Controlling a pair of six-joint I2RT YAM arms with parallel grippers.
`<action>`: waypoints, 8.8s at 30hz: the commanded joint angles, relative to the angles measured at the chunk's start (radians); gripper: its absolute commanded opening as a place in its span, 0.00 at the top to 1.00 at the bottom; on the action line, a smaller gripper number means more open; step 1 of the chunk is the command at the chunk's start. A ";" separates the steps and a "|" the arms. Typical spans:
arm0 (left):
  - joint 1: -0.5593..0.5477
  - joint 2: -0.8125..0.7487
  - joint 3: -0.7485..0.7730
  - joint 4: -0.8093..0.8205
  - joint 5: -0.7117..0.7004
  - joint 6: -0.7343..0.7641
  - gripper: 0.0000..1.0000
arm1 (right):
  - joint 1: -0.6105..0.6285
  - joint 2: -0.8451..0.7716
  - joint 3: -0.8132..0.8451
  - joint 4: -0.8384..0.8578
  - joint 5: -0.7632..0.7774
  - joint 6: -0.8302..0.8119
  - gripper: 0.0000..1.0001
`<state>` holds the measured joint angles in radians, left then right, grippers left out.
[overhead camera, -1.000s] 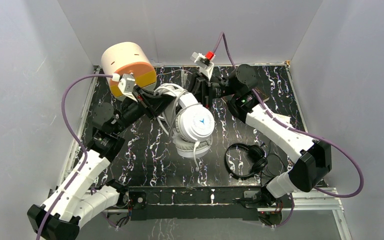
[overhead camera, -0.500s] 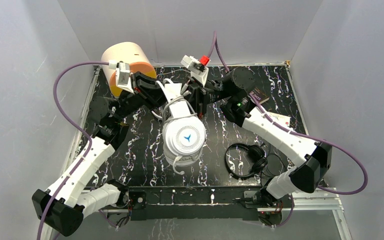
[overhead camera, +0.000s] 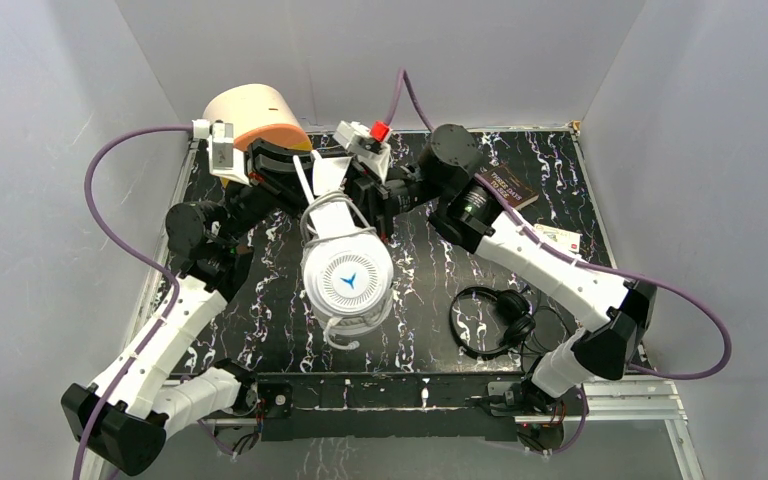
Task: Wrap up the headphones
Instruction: Wrap the headphones cable around the headphones.
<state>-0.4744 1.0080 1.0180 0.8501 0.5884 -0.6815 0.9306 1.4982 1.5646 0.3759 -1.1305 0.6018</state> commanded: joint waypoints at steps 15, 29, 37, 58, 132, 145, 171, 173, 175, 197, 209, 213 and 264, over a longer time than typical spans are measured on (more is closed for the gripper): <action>0.002 -0.166 -0.077 -0.025 -0.047 -0.060 1.00 | 0.048 -0.178 0.002 -0.407 0.292 -0.392 0.84; 0.002 -0.379 -0.030 -0.725 -0.284 -0.079 1.00 | 0.039 -0.357 -0.162 -0.533 1.075 -0.414 0.96; 0.002 -0.433 -0.058 -0.857 -0.252 -0.073 1.00 | -0.085 -0.329 -0.177 -0.630 1.026 -0.374 0.96; 0.002 -0.430 -0.164 -1.071 -0.218 -0.218 1.00 | -0.401 -0.209 -0.337 -0.532 0.463 -0.118 0.99; 0.002 -0.367 -0.084 -1.414 -0.458 -0.442 1.00 | -0.409 -0.358 -0.735 -0.671 0.769 -0.203 0.10; 0.002 -0.336 -0.065 -1.456 -0.512 -0.303 1.00 | -0.414 -0.485 -0.365 -0.940 0.879 -0.532 0.09; 0.002 -0.208 -0.032 -1.498 -0.413 -0.206 1.00 | 0.400 -0.141 -0.091 -0.876 1.022 -0.748 0.18; 0.002 -0.215 -0.043 -1.488 -0.399 -0.215 1.00 | 0.414 -0.131 -0.123 -0.839 1.036 -0.816 0.20; 0.002 -0.220 -0.049 -1.486 -0.393 -0.222 1.00 | 0.420 -0.123 -0.141 -0.806 1.063 -0.870 0.22; 0.002 -0.260 -0.027 -1.501 -0.371 -0.253 1.00 | 0.430 0.023 -0.192 -0.766 1.310 -1.030 0.60; 0.002 -0.266 -0.039 -1.526 -0.440 -0.204 0.98 | 0.434 0.016 -0.105 -0.830 1.223 -1.100 1.00; 0.002 -0.268 -0.038 -1.524 -0.454 -0.186 0.75 | 0.434 -0.020 -0.140 -0.789 1.233 -1.101 1.00; 0.000 -0.393 -0.226 -1.207 -0.288 -0.497 0.02 | 0.099 -0.096 -0.093 -0.969 1.001 -1.046 1.00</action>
<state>-0.4717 0.5644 0.6937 -0.3042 0.3153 -1.0161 0.9966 1.4502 1.4853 -0.7761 -0.2775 -0.3847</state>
